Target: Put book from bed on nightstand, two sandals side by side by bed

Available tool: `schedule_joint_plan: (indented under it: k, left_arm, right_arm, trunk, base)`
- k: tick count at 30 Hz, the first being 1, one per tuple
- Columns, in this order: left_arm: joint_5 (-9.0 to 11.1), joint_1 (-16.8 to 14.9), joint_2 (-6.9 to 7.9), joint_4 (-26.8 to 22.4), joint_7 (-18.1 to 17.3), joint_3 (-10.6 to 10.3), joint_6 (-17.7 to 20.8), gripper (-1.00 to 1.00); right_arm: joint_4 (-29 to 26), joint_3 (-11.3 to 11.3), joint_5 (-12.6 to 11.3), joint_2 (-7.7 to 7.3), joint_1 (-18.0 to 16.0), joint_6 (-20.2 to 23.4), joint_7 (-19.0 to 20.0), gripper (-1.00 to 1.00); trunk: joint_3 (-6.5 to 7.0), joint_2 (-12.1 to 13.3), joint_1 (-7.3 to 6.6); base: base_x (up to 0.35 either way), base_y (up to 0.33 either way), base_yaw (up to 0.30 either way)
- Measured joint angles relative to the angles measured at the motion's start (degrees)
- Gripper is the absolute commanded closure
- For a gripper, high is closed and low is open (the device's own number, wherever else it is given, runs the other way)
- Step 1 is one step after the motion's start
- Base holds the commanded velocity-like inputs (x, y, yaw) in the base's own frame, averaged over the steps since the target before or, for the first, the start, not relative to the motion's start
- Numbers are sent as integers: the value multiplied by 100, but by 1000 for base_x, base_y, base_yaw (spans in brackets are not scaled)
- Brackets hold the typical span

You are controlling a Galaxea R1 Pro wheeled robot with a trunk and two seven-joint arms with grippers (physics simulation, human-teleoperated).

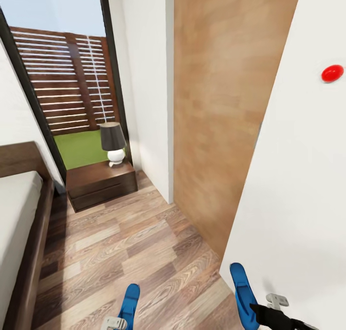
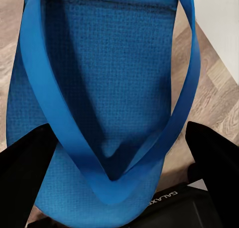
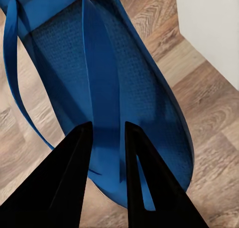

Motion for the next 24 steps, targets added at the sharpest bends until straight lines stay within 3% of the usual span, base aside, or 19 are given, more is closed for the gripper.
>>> schedule_joint_plan:
  k: [8, 24]
  left_arm:
    - [1, 0, 0, 0, 0, 1, 1, 100]
    - [1, 1, 1, -2, -2, 0, 6, 100]
  right_arm:
    - [0, -2, -1, 0, 0, 0, 0, 100]
    - [1, 2, -1, 1, -1, 1, -2, 100]
  trunk:
    - [0, 0, 3]
    - [0, 0, 3]
  base:
    - [108, 0, 14]
    - [1, 0, 275]
